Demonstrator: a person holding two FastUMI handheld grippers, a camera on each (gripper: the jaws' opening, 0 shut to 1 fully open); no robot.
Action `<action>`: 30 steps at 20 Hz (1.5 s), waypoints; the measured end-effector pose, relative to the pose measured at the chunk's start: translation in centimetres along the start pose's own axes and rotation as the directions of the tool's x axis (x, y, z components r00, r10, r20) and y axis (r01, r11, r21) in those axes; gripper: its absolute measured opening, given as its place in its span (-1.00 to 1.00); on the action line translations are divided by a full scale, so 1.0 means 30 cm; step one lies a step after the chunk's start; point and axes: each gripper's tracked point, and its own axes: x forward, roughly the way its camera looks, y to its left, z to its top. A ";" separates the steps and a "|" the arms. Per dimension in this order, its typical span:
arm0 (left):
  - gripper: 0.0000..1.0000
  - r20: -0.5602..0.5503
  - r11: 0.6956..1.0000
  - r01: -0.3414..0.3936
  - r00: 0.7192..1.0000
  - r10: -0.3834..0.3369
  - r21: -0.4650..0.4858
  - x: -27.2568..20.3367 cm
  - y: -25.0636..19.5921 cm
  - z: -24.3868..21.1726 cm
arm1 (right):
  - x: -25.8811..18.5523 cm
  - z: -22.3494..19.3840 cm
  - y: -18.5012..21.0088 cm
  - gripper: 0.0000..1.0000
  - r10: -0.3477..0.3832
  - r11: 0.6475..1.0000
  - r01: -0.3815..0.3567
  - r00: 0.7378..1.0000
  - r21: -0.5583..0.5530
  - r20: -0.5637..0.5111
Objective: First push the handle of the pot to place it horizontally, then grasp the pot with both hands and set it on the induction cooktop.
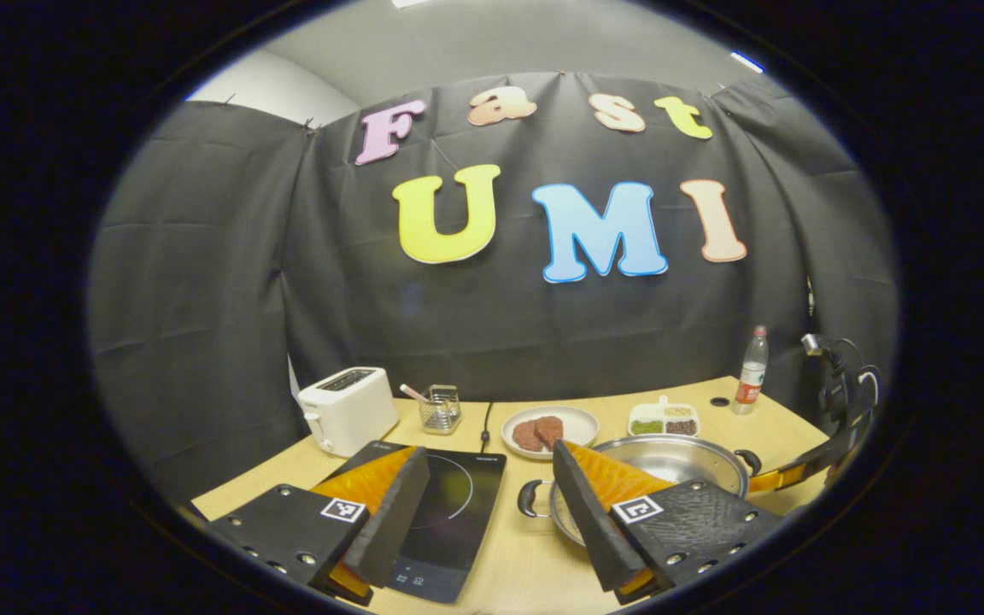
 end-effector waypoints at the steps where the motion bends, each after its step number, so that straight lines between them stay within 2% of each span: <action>1: 0.73 -0.009 1.000 0.004 1.000 -0.004 -0.005 0.017 -0.003 -0.011 | -0.008 -0.002 0.002 -0.95 -0.004 1.000 0.004 1.000 -0.008 0.004; 2: 0.82 -0.016 1.000 0.011 1.000 -0.011 -0.011 0.036 -0.007 -0.020 | -0.018 -0.003 0.003 -0.95 -0.007 1.000 0.007 1.000 -0.012 0.006; 5: 0.82 -0.040 0.998 0.054 0.998 -0.055 -0.016 0.097 -0.030 -0.053 | -0.061 0.031 0.007 -0.95 -0.028 1.000 0.028 0.998 -0.006 0.065; 7: 0.77 -0.055 0.996 0.091 0.994 -0.092 -0.021 0.138 -0.045 -0.071 | -0.091 0.054 0.012 -0.88 -0.042 0.999 0.038 0.994 0.038 0.096; 9: 0.78 -0.062 0.992 0.121 0.991 -0.122 -0.024 0.176 -0.052 -0.085 | -0.114 0.089 0.005 -0.12 -0.073 0.995 0.062 0.987 0.075 0.144; 10: 0.75 -0.069 0.991 0.134 0.988 -0.135 -0.026 0.196 -0.056 -0.097 | -0.121 0.110 -0.004 0.02 -0.094 0.993 0.079 0.981 0.090 0.172; 11: 0.77 -0.083 0.989 0.145 0.986 -0.147 -0.028 0.217 -0.060 -0.114 | -0.132 0.119 -0.024 0.59 -0.127 0.989 0.110 0.973 0.099 0.194; 12: 0.80 -0.103 0.987 0.159 0.982 -0.161 -0.030 0.232 -0.062 -0.136 | -0.140 0.128 -0.034 0.75 -0.146 0.986 0.126 0.968 0.106 0.205; 13: 0.82 -0.122 0.985 0.170 0.977 -0.173 -0.032 0.251 -0.066 -0.158 | -0.138 0.133 -0.037 0.99 -0.160 0.984 0.138 0.965 0.114 0.209; 14: 0.77 -0.140 0.982 0.182 0.972 -0.186 -0.037 0.274 -0.070 -0.176 | -0.135 0.139 -0.043 0.86 -0.171 0.981 0.147 0.962 0.125 0.213; 16: 0.75 -0.176 0.978 0.200 0.962 -0.207 -0.059 0.308 -0.080 -0.226 | -0.136 0.147 -0.051 0.86 -0.186 0.978 0.159 0.958 0.136 0.217; 17: 0.78 -0.195 0.975 0.209 0.956 -0.220 -0.075 0.323 -0.086 -0.249 | -0.124 0.148 -0.057 0.96 -0.195 0.976 0.168 0.957 0.138 0.217; 25: 0.78 -0.313 0.961 0.244 0.910 -0.273 -0.129 0.425 -0.139 -0.402 | -0.079 0.148 -0.068 0.96 -0.211 0.972 0.184 0.957 0.145 0.198; 30: 0.79 -0.375 0.962 0.236 0.886 -0.271 -0.137 0.478 -0.159 -0.484 | -0.031 0.148 -0.077 0.96 -0.207 0.972 0.181 0.963 0.150 0.174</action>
